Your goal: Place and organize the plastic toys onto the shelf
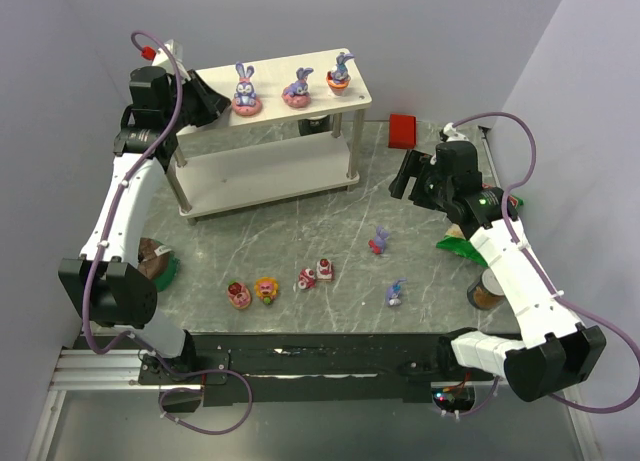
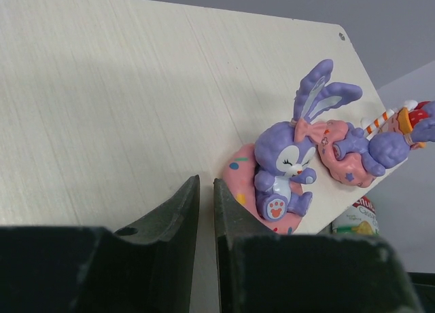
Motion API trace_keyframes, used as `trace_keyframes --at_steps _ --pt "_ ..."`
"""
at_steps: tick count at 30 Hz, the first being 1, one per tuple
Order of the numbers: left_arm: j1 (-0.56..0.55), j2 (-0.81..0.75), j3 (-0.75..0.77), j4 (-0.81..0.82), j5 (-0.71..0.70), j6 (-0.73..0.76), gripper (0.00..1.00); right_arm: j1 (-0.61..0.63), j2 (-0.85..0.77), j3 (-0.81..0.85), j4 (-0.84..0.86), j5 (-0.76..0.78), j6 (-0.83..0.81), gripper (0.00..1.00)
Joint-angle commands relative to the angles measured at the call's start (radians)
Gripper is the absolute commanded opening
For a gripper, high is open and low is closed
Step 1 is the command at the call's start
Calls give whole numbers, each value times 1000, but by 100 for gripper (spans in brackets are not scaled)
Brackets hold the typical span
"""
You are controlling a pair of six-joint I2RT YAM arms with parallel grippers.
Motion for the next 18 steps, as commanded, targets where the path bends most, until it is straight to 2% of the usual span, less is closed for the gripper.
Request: trace_keyframes --at_steps 1,18 --pt "-8 -44 0 -22 0 19 20 -7 -33 -8 21 14 8 92" --pt "-14 -94 -29 -39 -3 33 18 -8 -36 -31 33 -2 31 91"
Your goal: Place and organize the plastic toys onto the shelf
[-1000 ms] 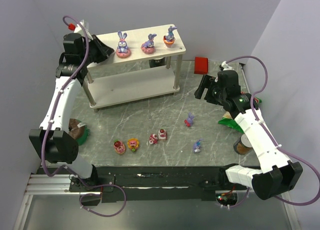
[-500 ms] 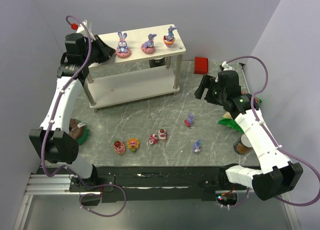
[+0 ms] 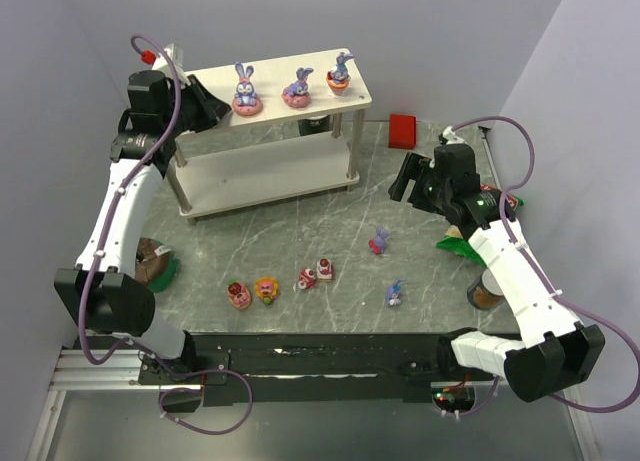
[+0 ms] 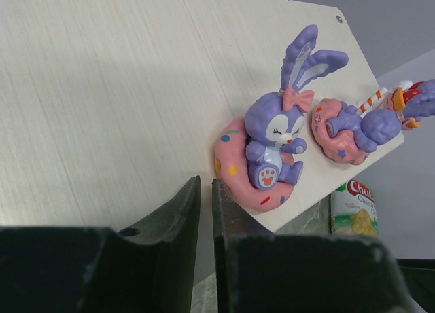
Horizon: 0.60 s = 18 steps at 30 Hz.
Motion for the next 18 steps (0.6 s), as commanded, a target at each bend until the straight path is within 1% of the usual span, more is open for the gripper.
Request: trace_keyframes --at_steps 1,8,12,15,16,18 --pt "-6 -48 -7 5 -5 25 18 -8 -35 -8 33 0 11 91" --pt "-6 -59 -17 16 13 35 19 -7 -37 -22 34 -3 17 91" --pt "-8 -73 -18 -3 12 38 22 -7 -32 -28 34 -20 15 91" --pt "-8 -105 -20 -47 4 50 29 -7 -15 -26 19 -26 9 92" --pt "-8 -115 -35 -66 12 59 33 -7 -4 -28 16 -52 -1 92" --pt "-9 -157 -69 -78 36 73 39 -2 28 -28 -6 -74 -11 93"
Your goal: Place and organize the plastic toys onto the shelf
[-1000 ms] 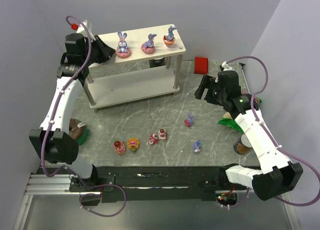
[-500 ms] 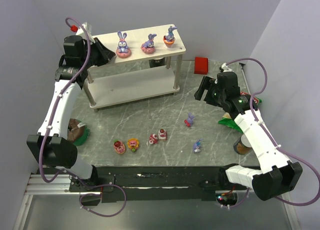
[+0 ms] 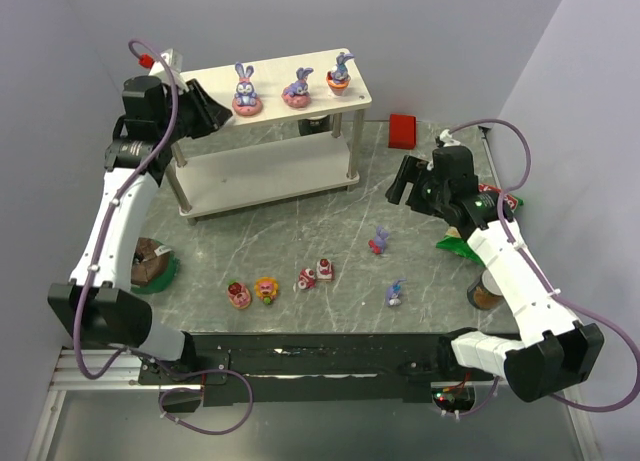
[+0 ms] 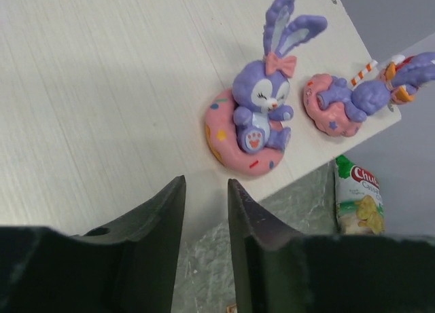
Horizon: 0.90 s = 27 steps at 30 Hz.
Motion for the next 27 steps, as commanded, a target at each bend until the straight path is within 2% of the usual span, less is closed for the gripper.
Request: trace_keyframes --at_steps 1,3,4,7,9,13,18,25,27 --pt "-7 -115 -54 -43 46 56 45 1 41 -6 -19 -56 -26 93" --pt "-12 -155 -103 -34 89 85 53 13 78 -7 -38 -52 -31 93" --pt "-19 -169 -120 -28 141 117 60 16 89 -13 -42 -52 -37 93" --pt "-54 -209 -184 4 283 173 72 32 129 -41 -32 -55 -50 93" --pt "-91 -223 -236 47 333 194 75 36 164 -56 -21 -58 -57 92" --pt "-248 -260 -307 133 367 256 83 39 224 -64 7 -75 -106 89" --pt "-318 -231 -335 197 405 233 86 45 300 -61 31 -92 -164 82" --pt "-377 -168 -326 213 377 239 88 71 386 -62 88 -80 -170 72" --pt "-386 -158 -327 220 371 237 88 78 411 -59 97 -77 -173 62"
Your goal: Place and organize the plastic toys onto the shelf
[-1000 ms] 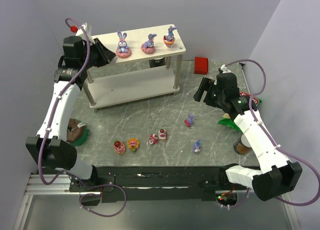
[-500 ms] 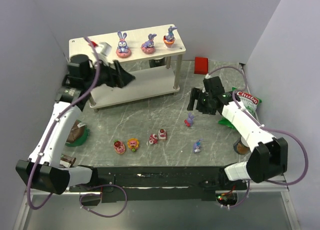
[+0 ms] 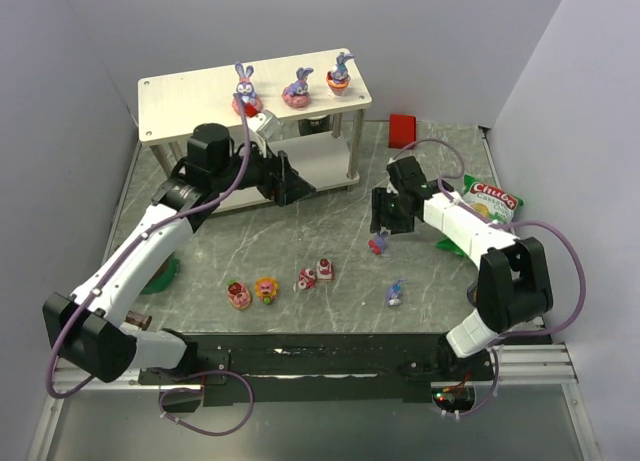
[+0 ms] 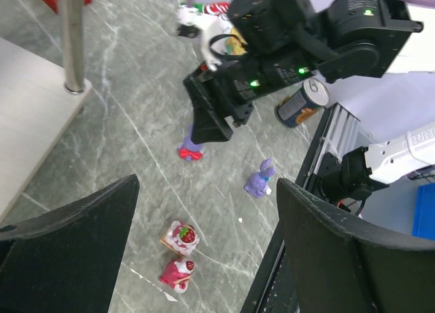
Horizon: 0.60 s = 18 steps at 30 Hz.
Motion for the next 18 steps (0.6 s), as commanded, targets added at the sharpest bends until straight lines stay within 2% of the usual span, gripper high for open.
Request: trace_keyframes --at_steps 1,2,4,5,7,8,11,16,18 --pt "-30 29 17 64 7 18 88 23 45 5 65 11 -15 58" --pt "-33 32 17 65 7 18 88 24 53 3 71 11 -17 46" --pt "-39 43 22 64 6 18 88 24 73 5 71 10 -15 34" --pt "-41 46 24 65 6 18 88 26 79 6 66 16 -14 24" --pt "-46 54 25 61 3 21 88 24 94 11 59 28 -6 17" --pt "-47 55 22 61 -3 20 88 26 96 11 54 31 -3 8" --pt "-53 62 16 59 -14 23 89 26 77 14 43 34 8 0" --pt "-99 80 -30 117 -62 15 89 26 33 78 -62 18 83 0" --pt "-160 94 -41 131 -158 27 90 27 1 130 -133 10 133 0"
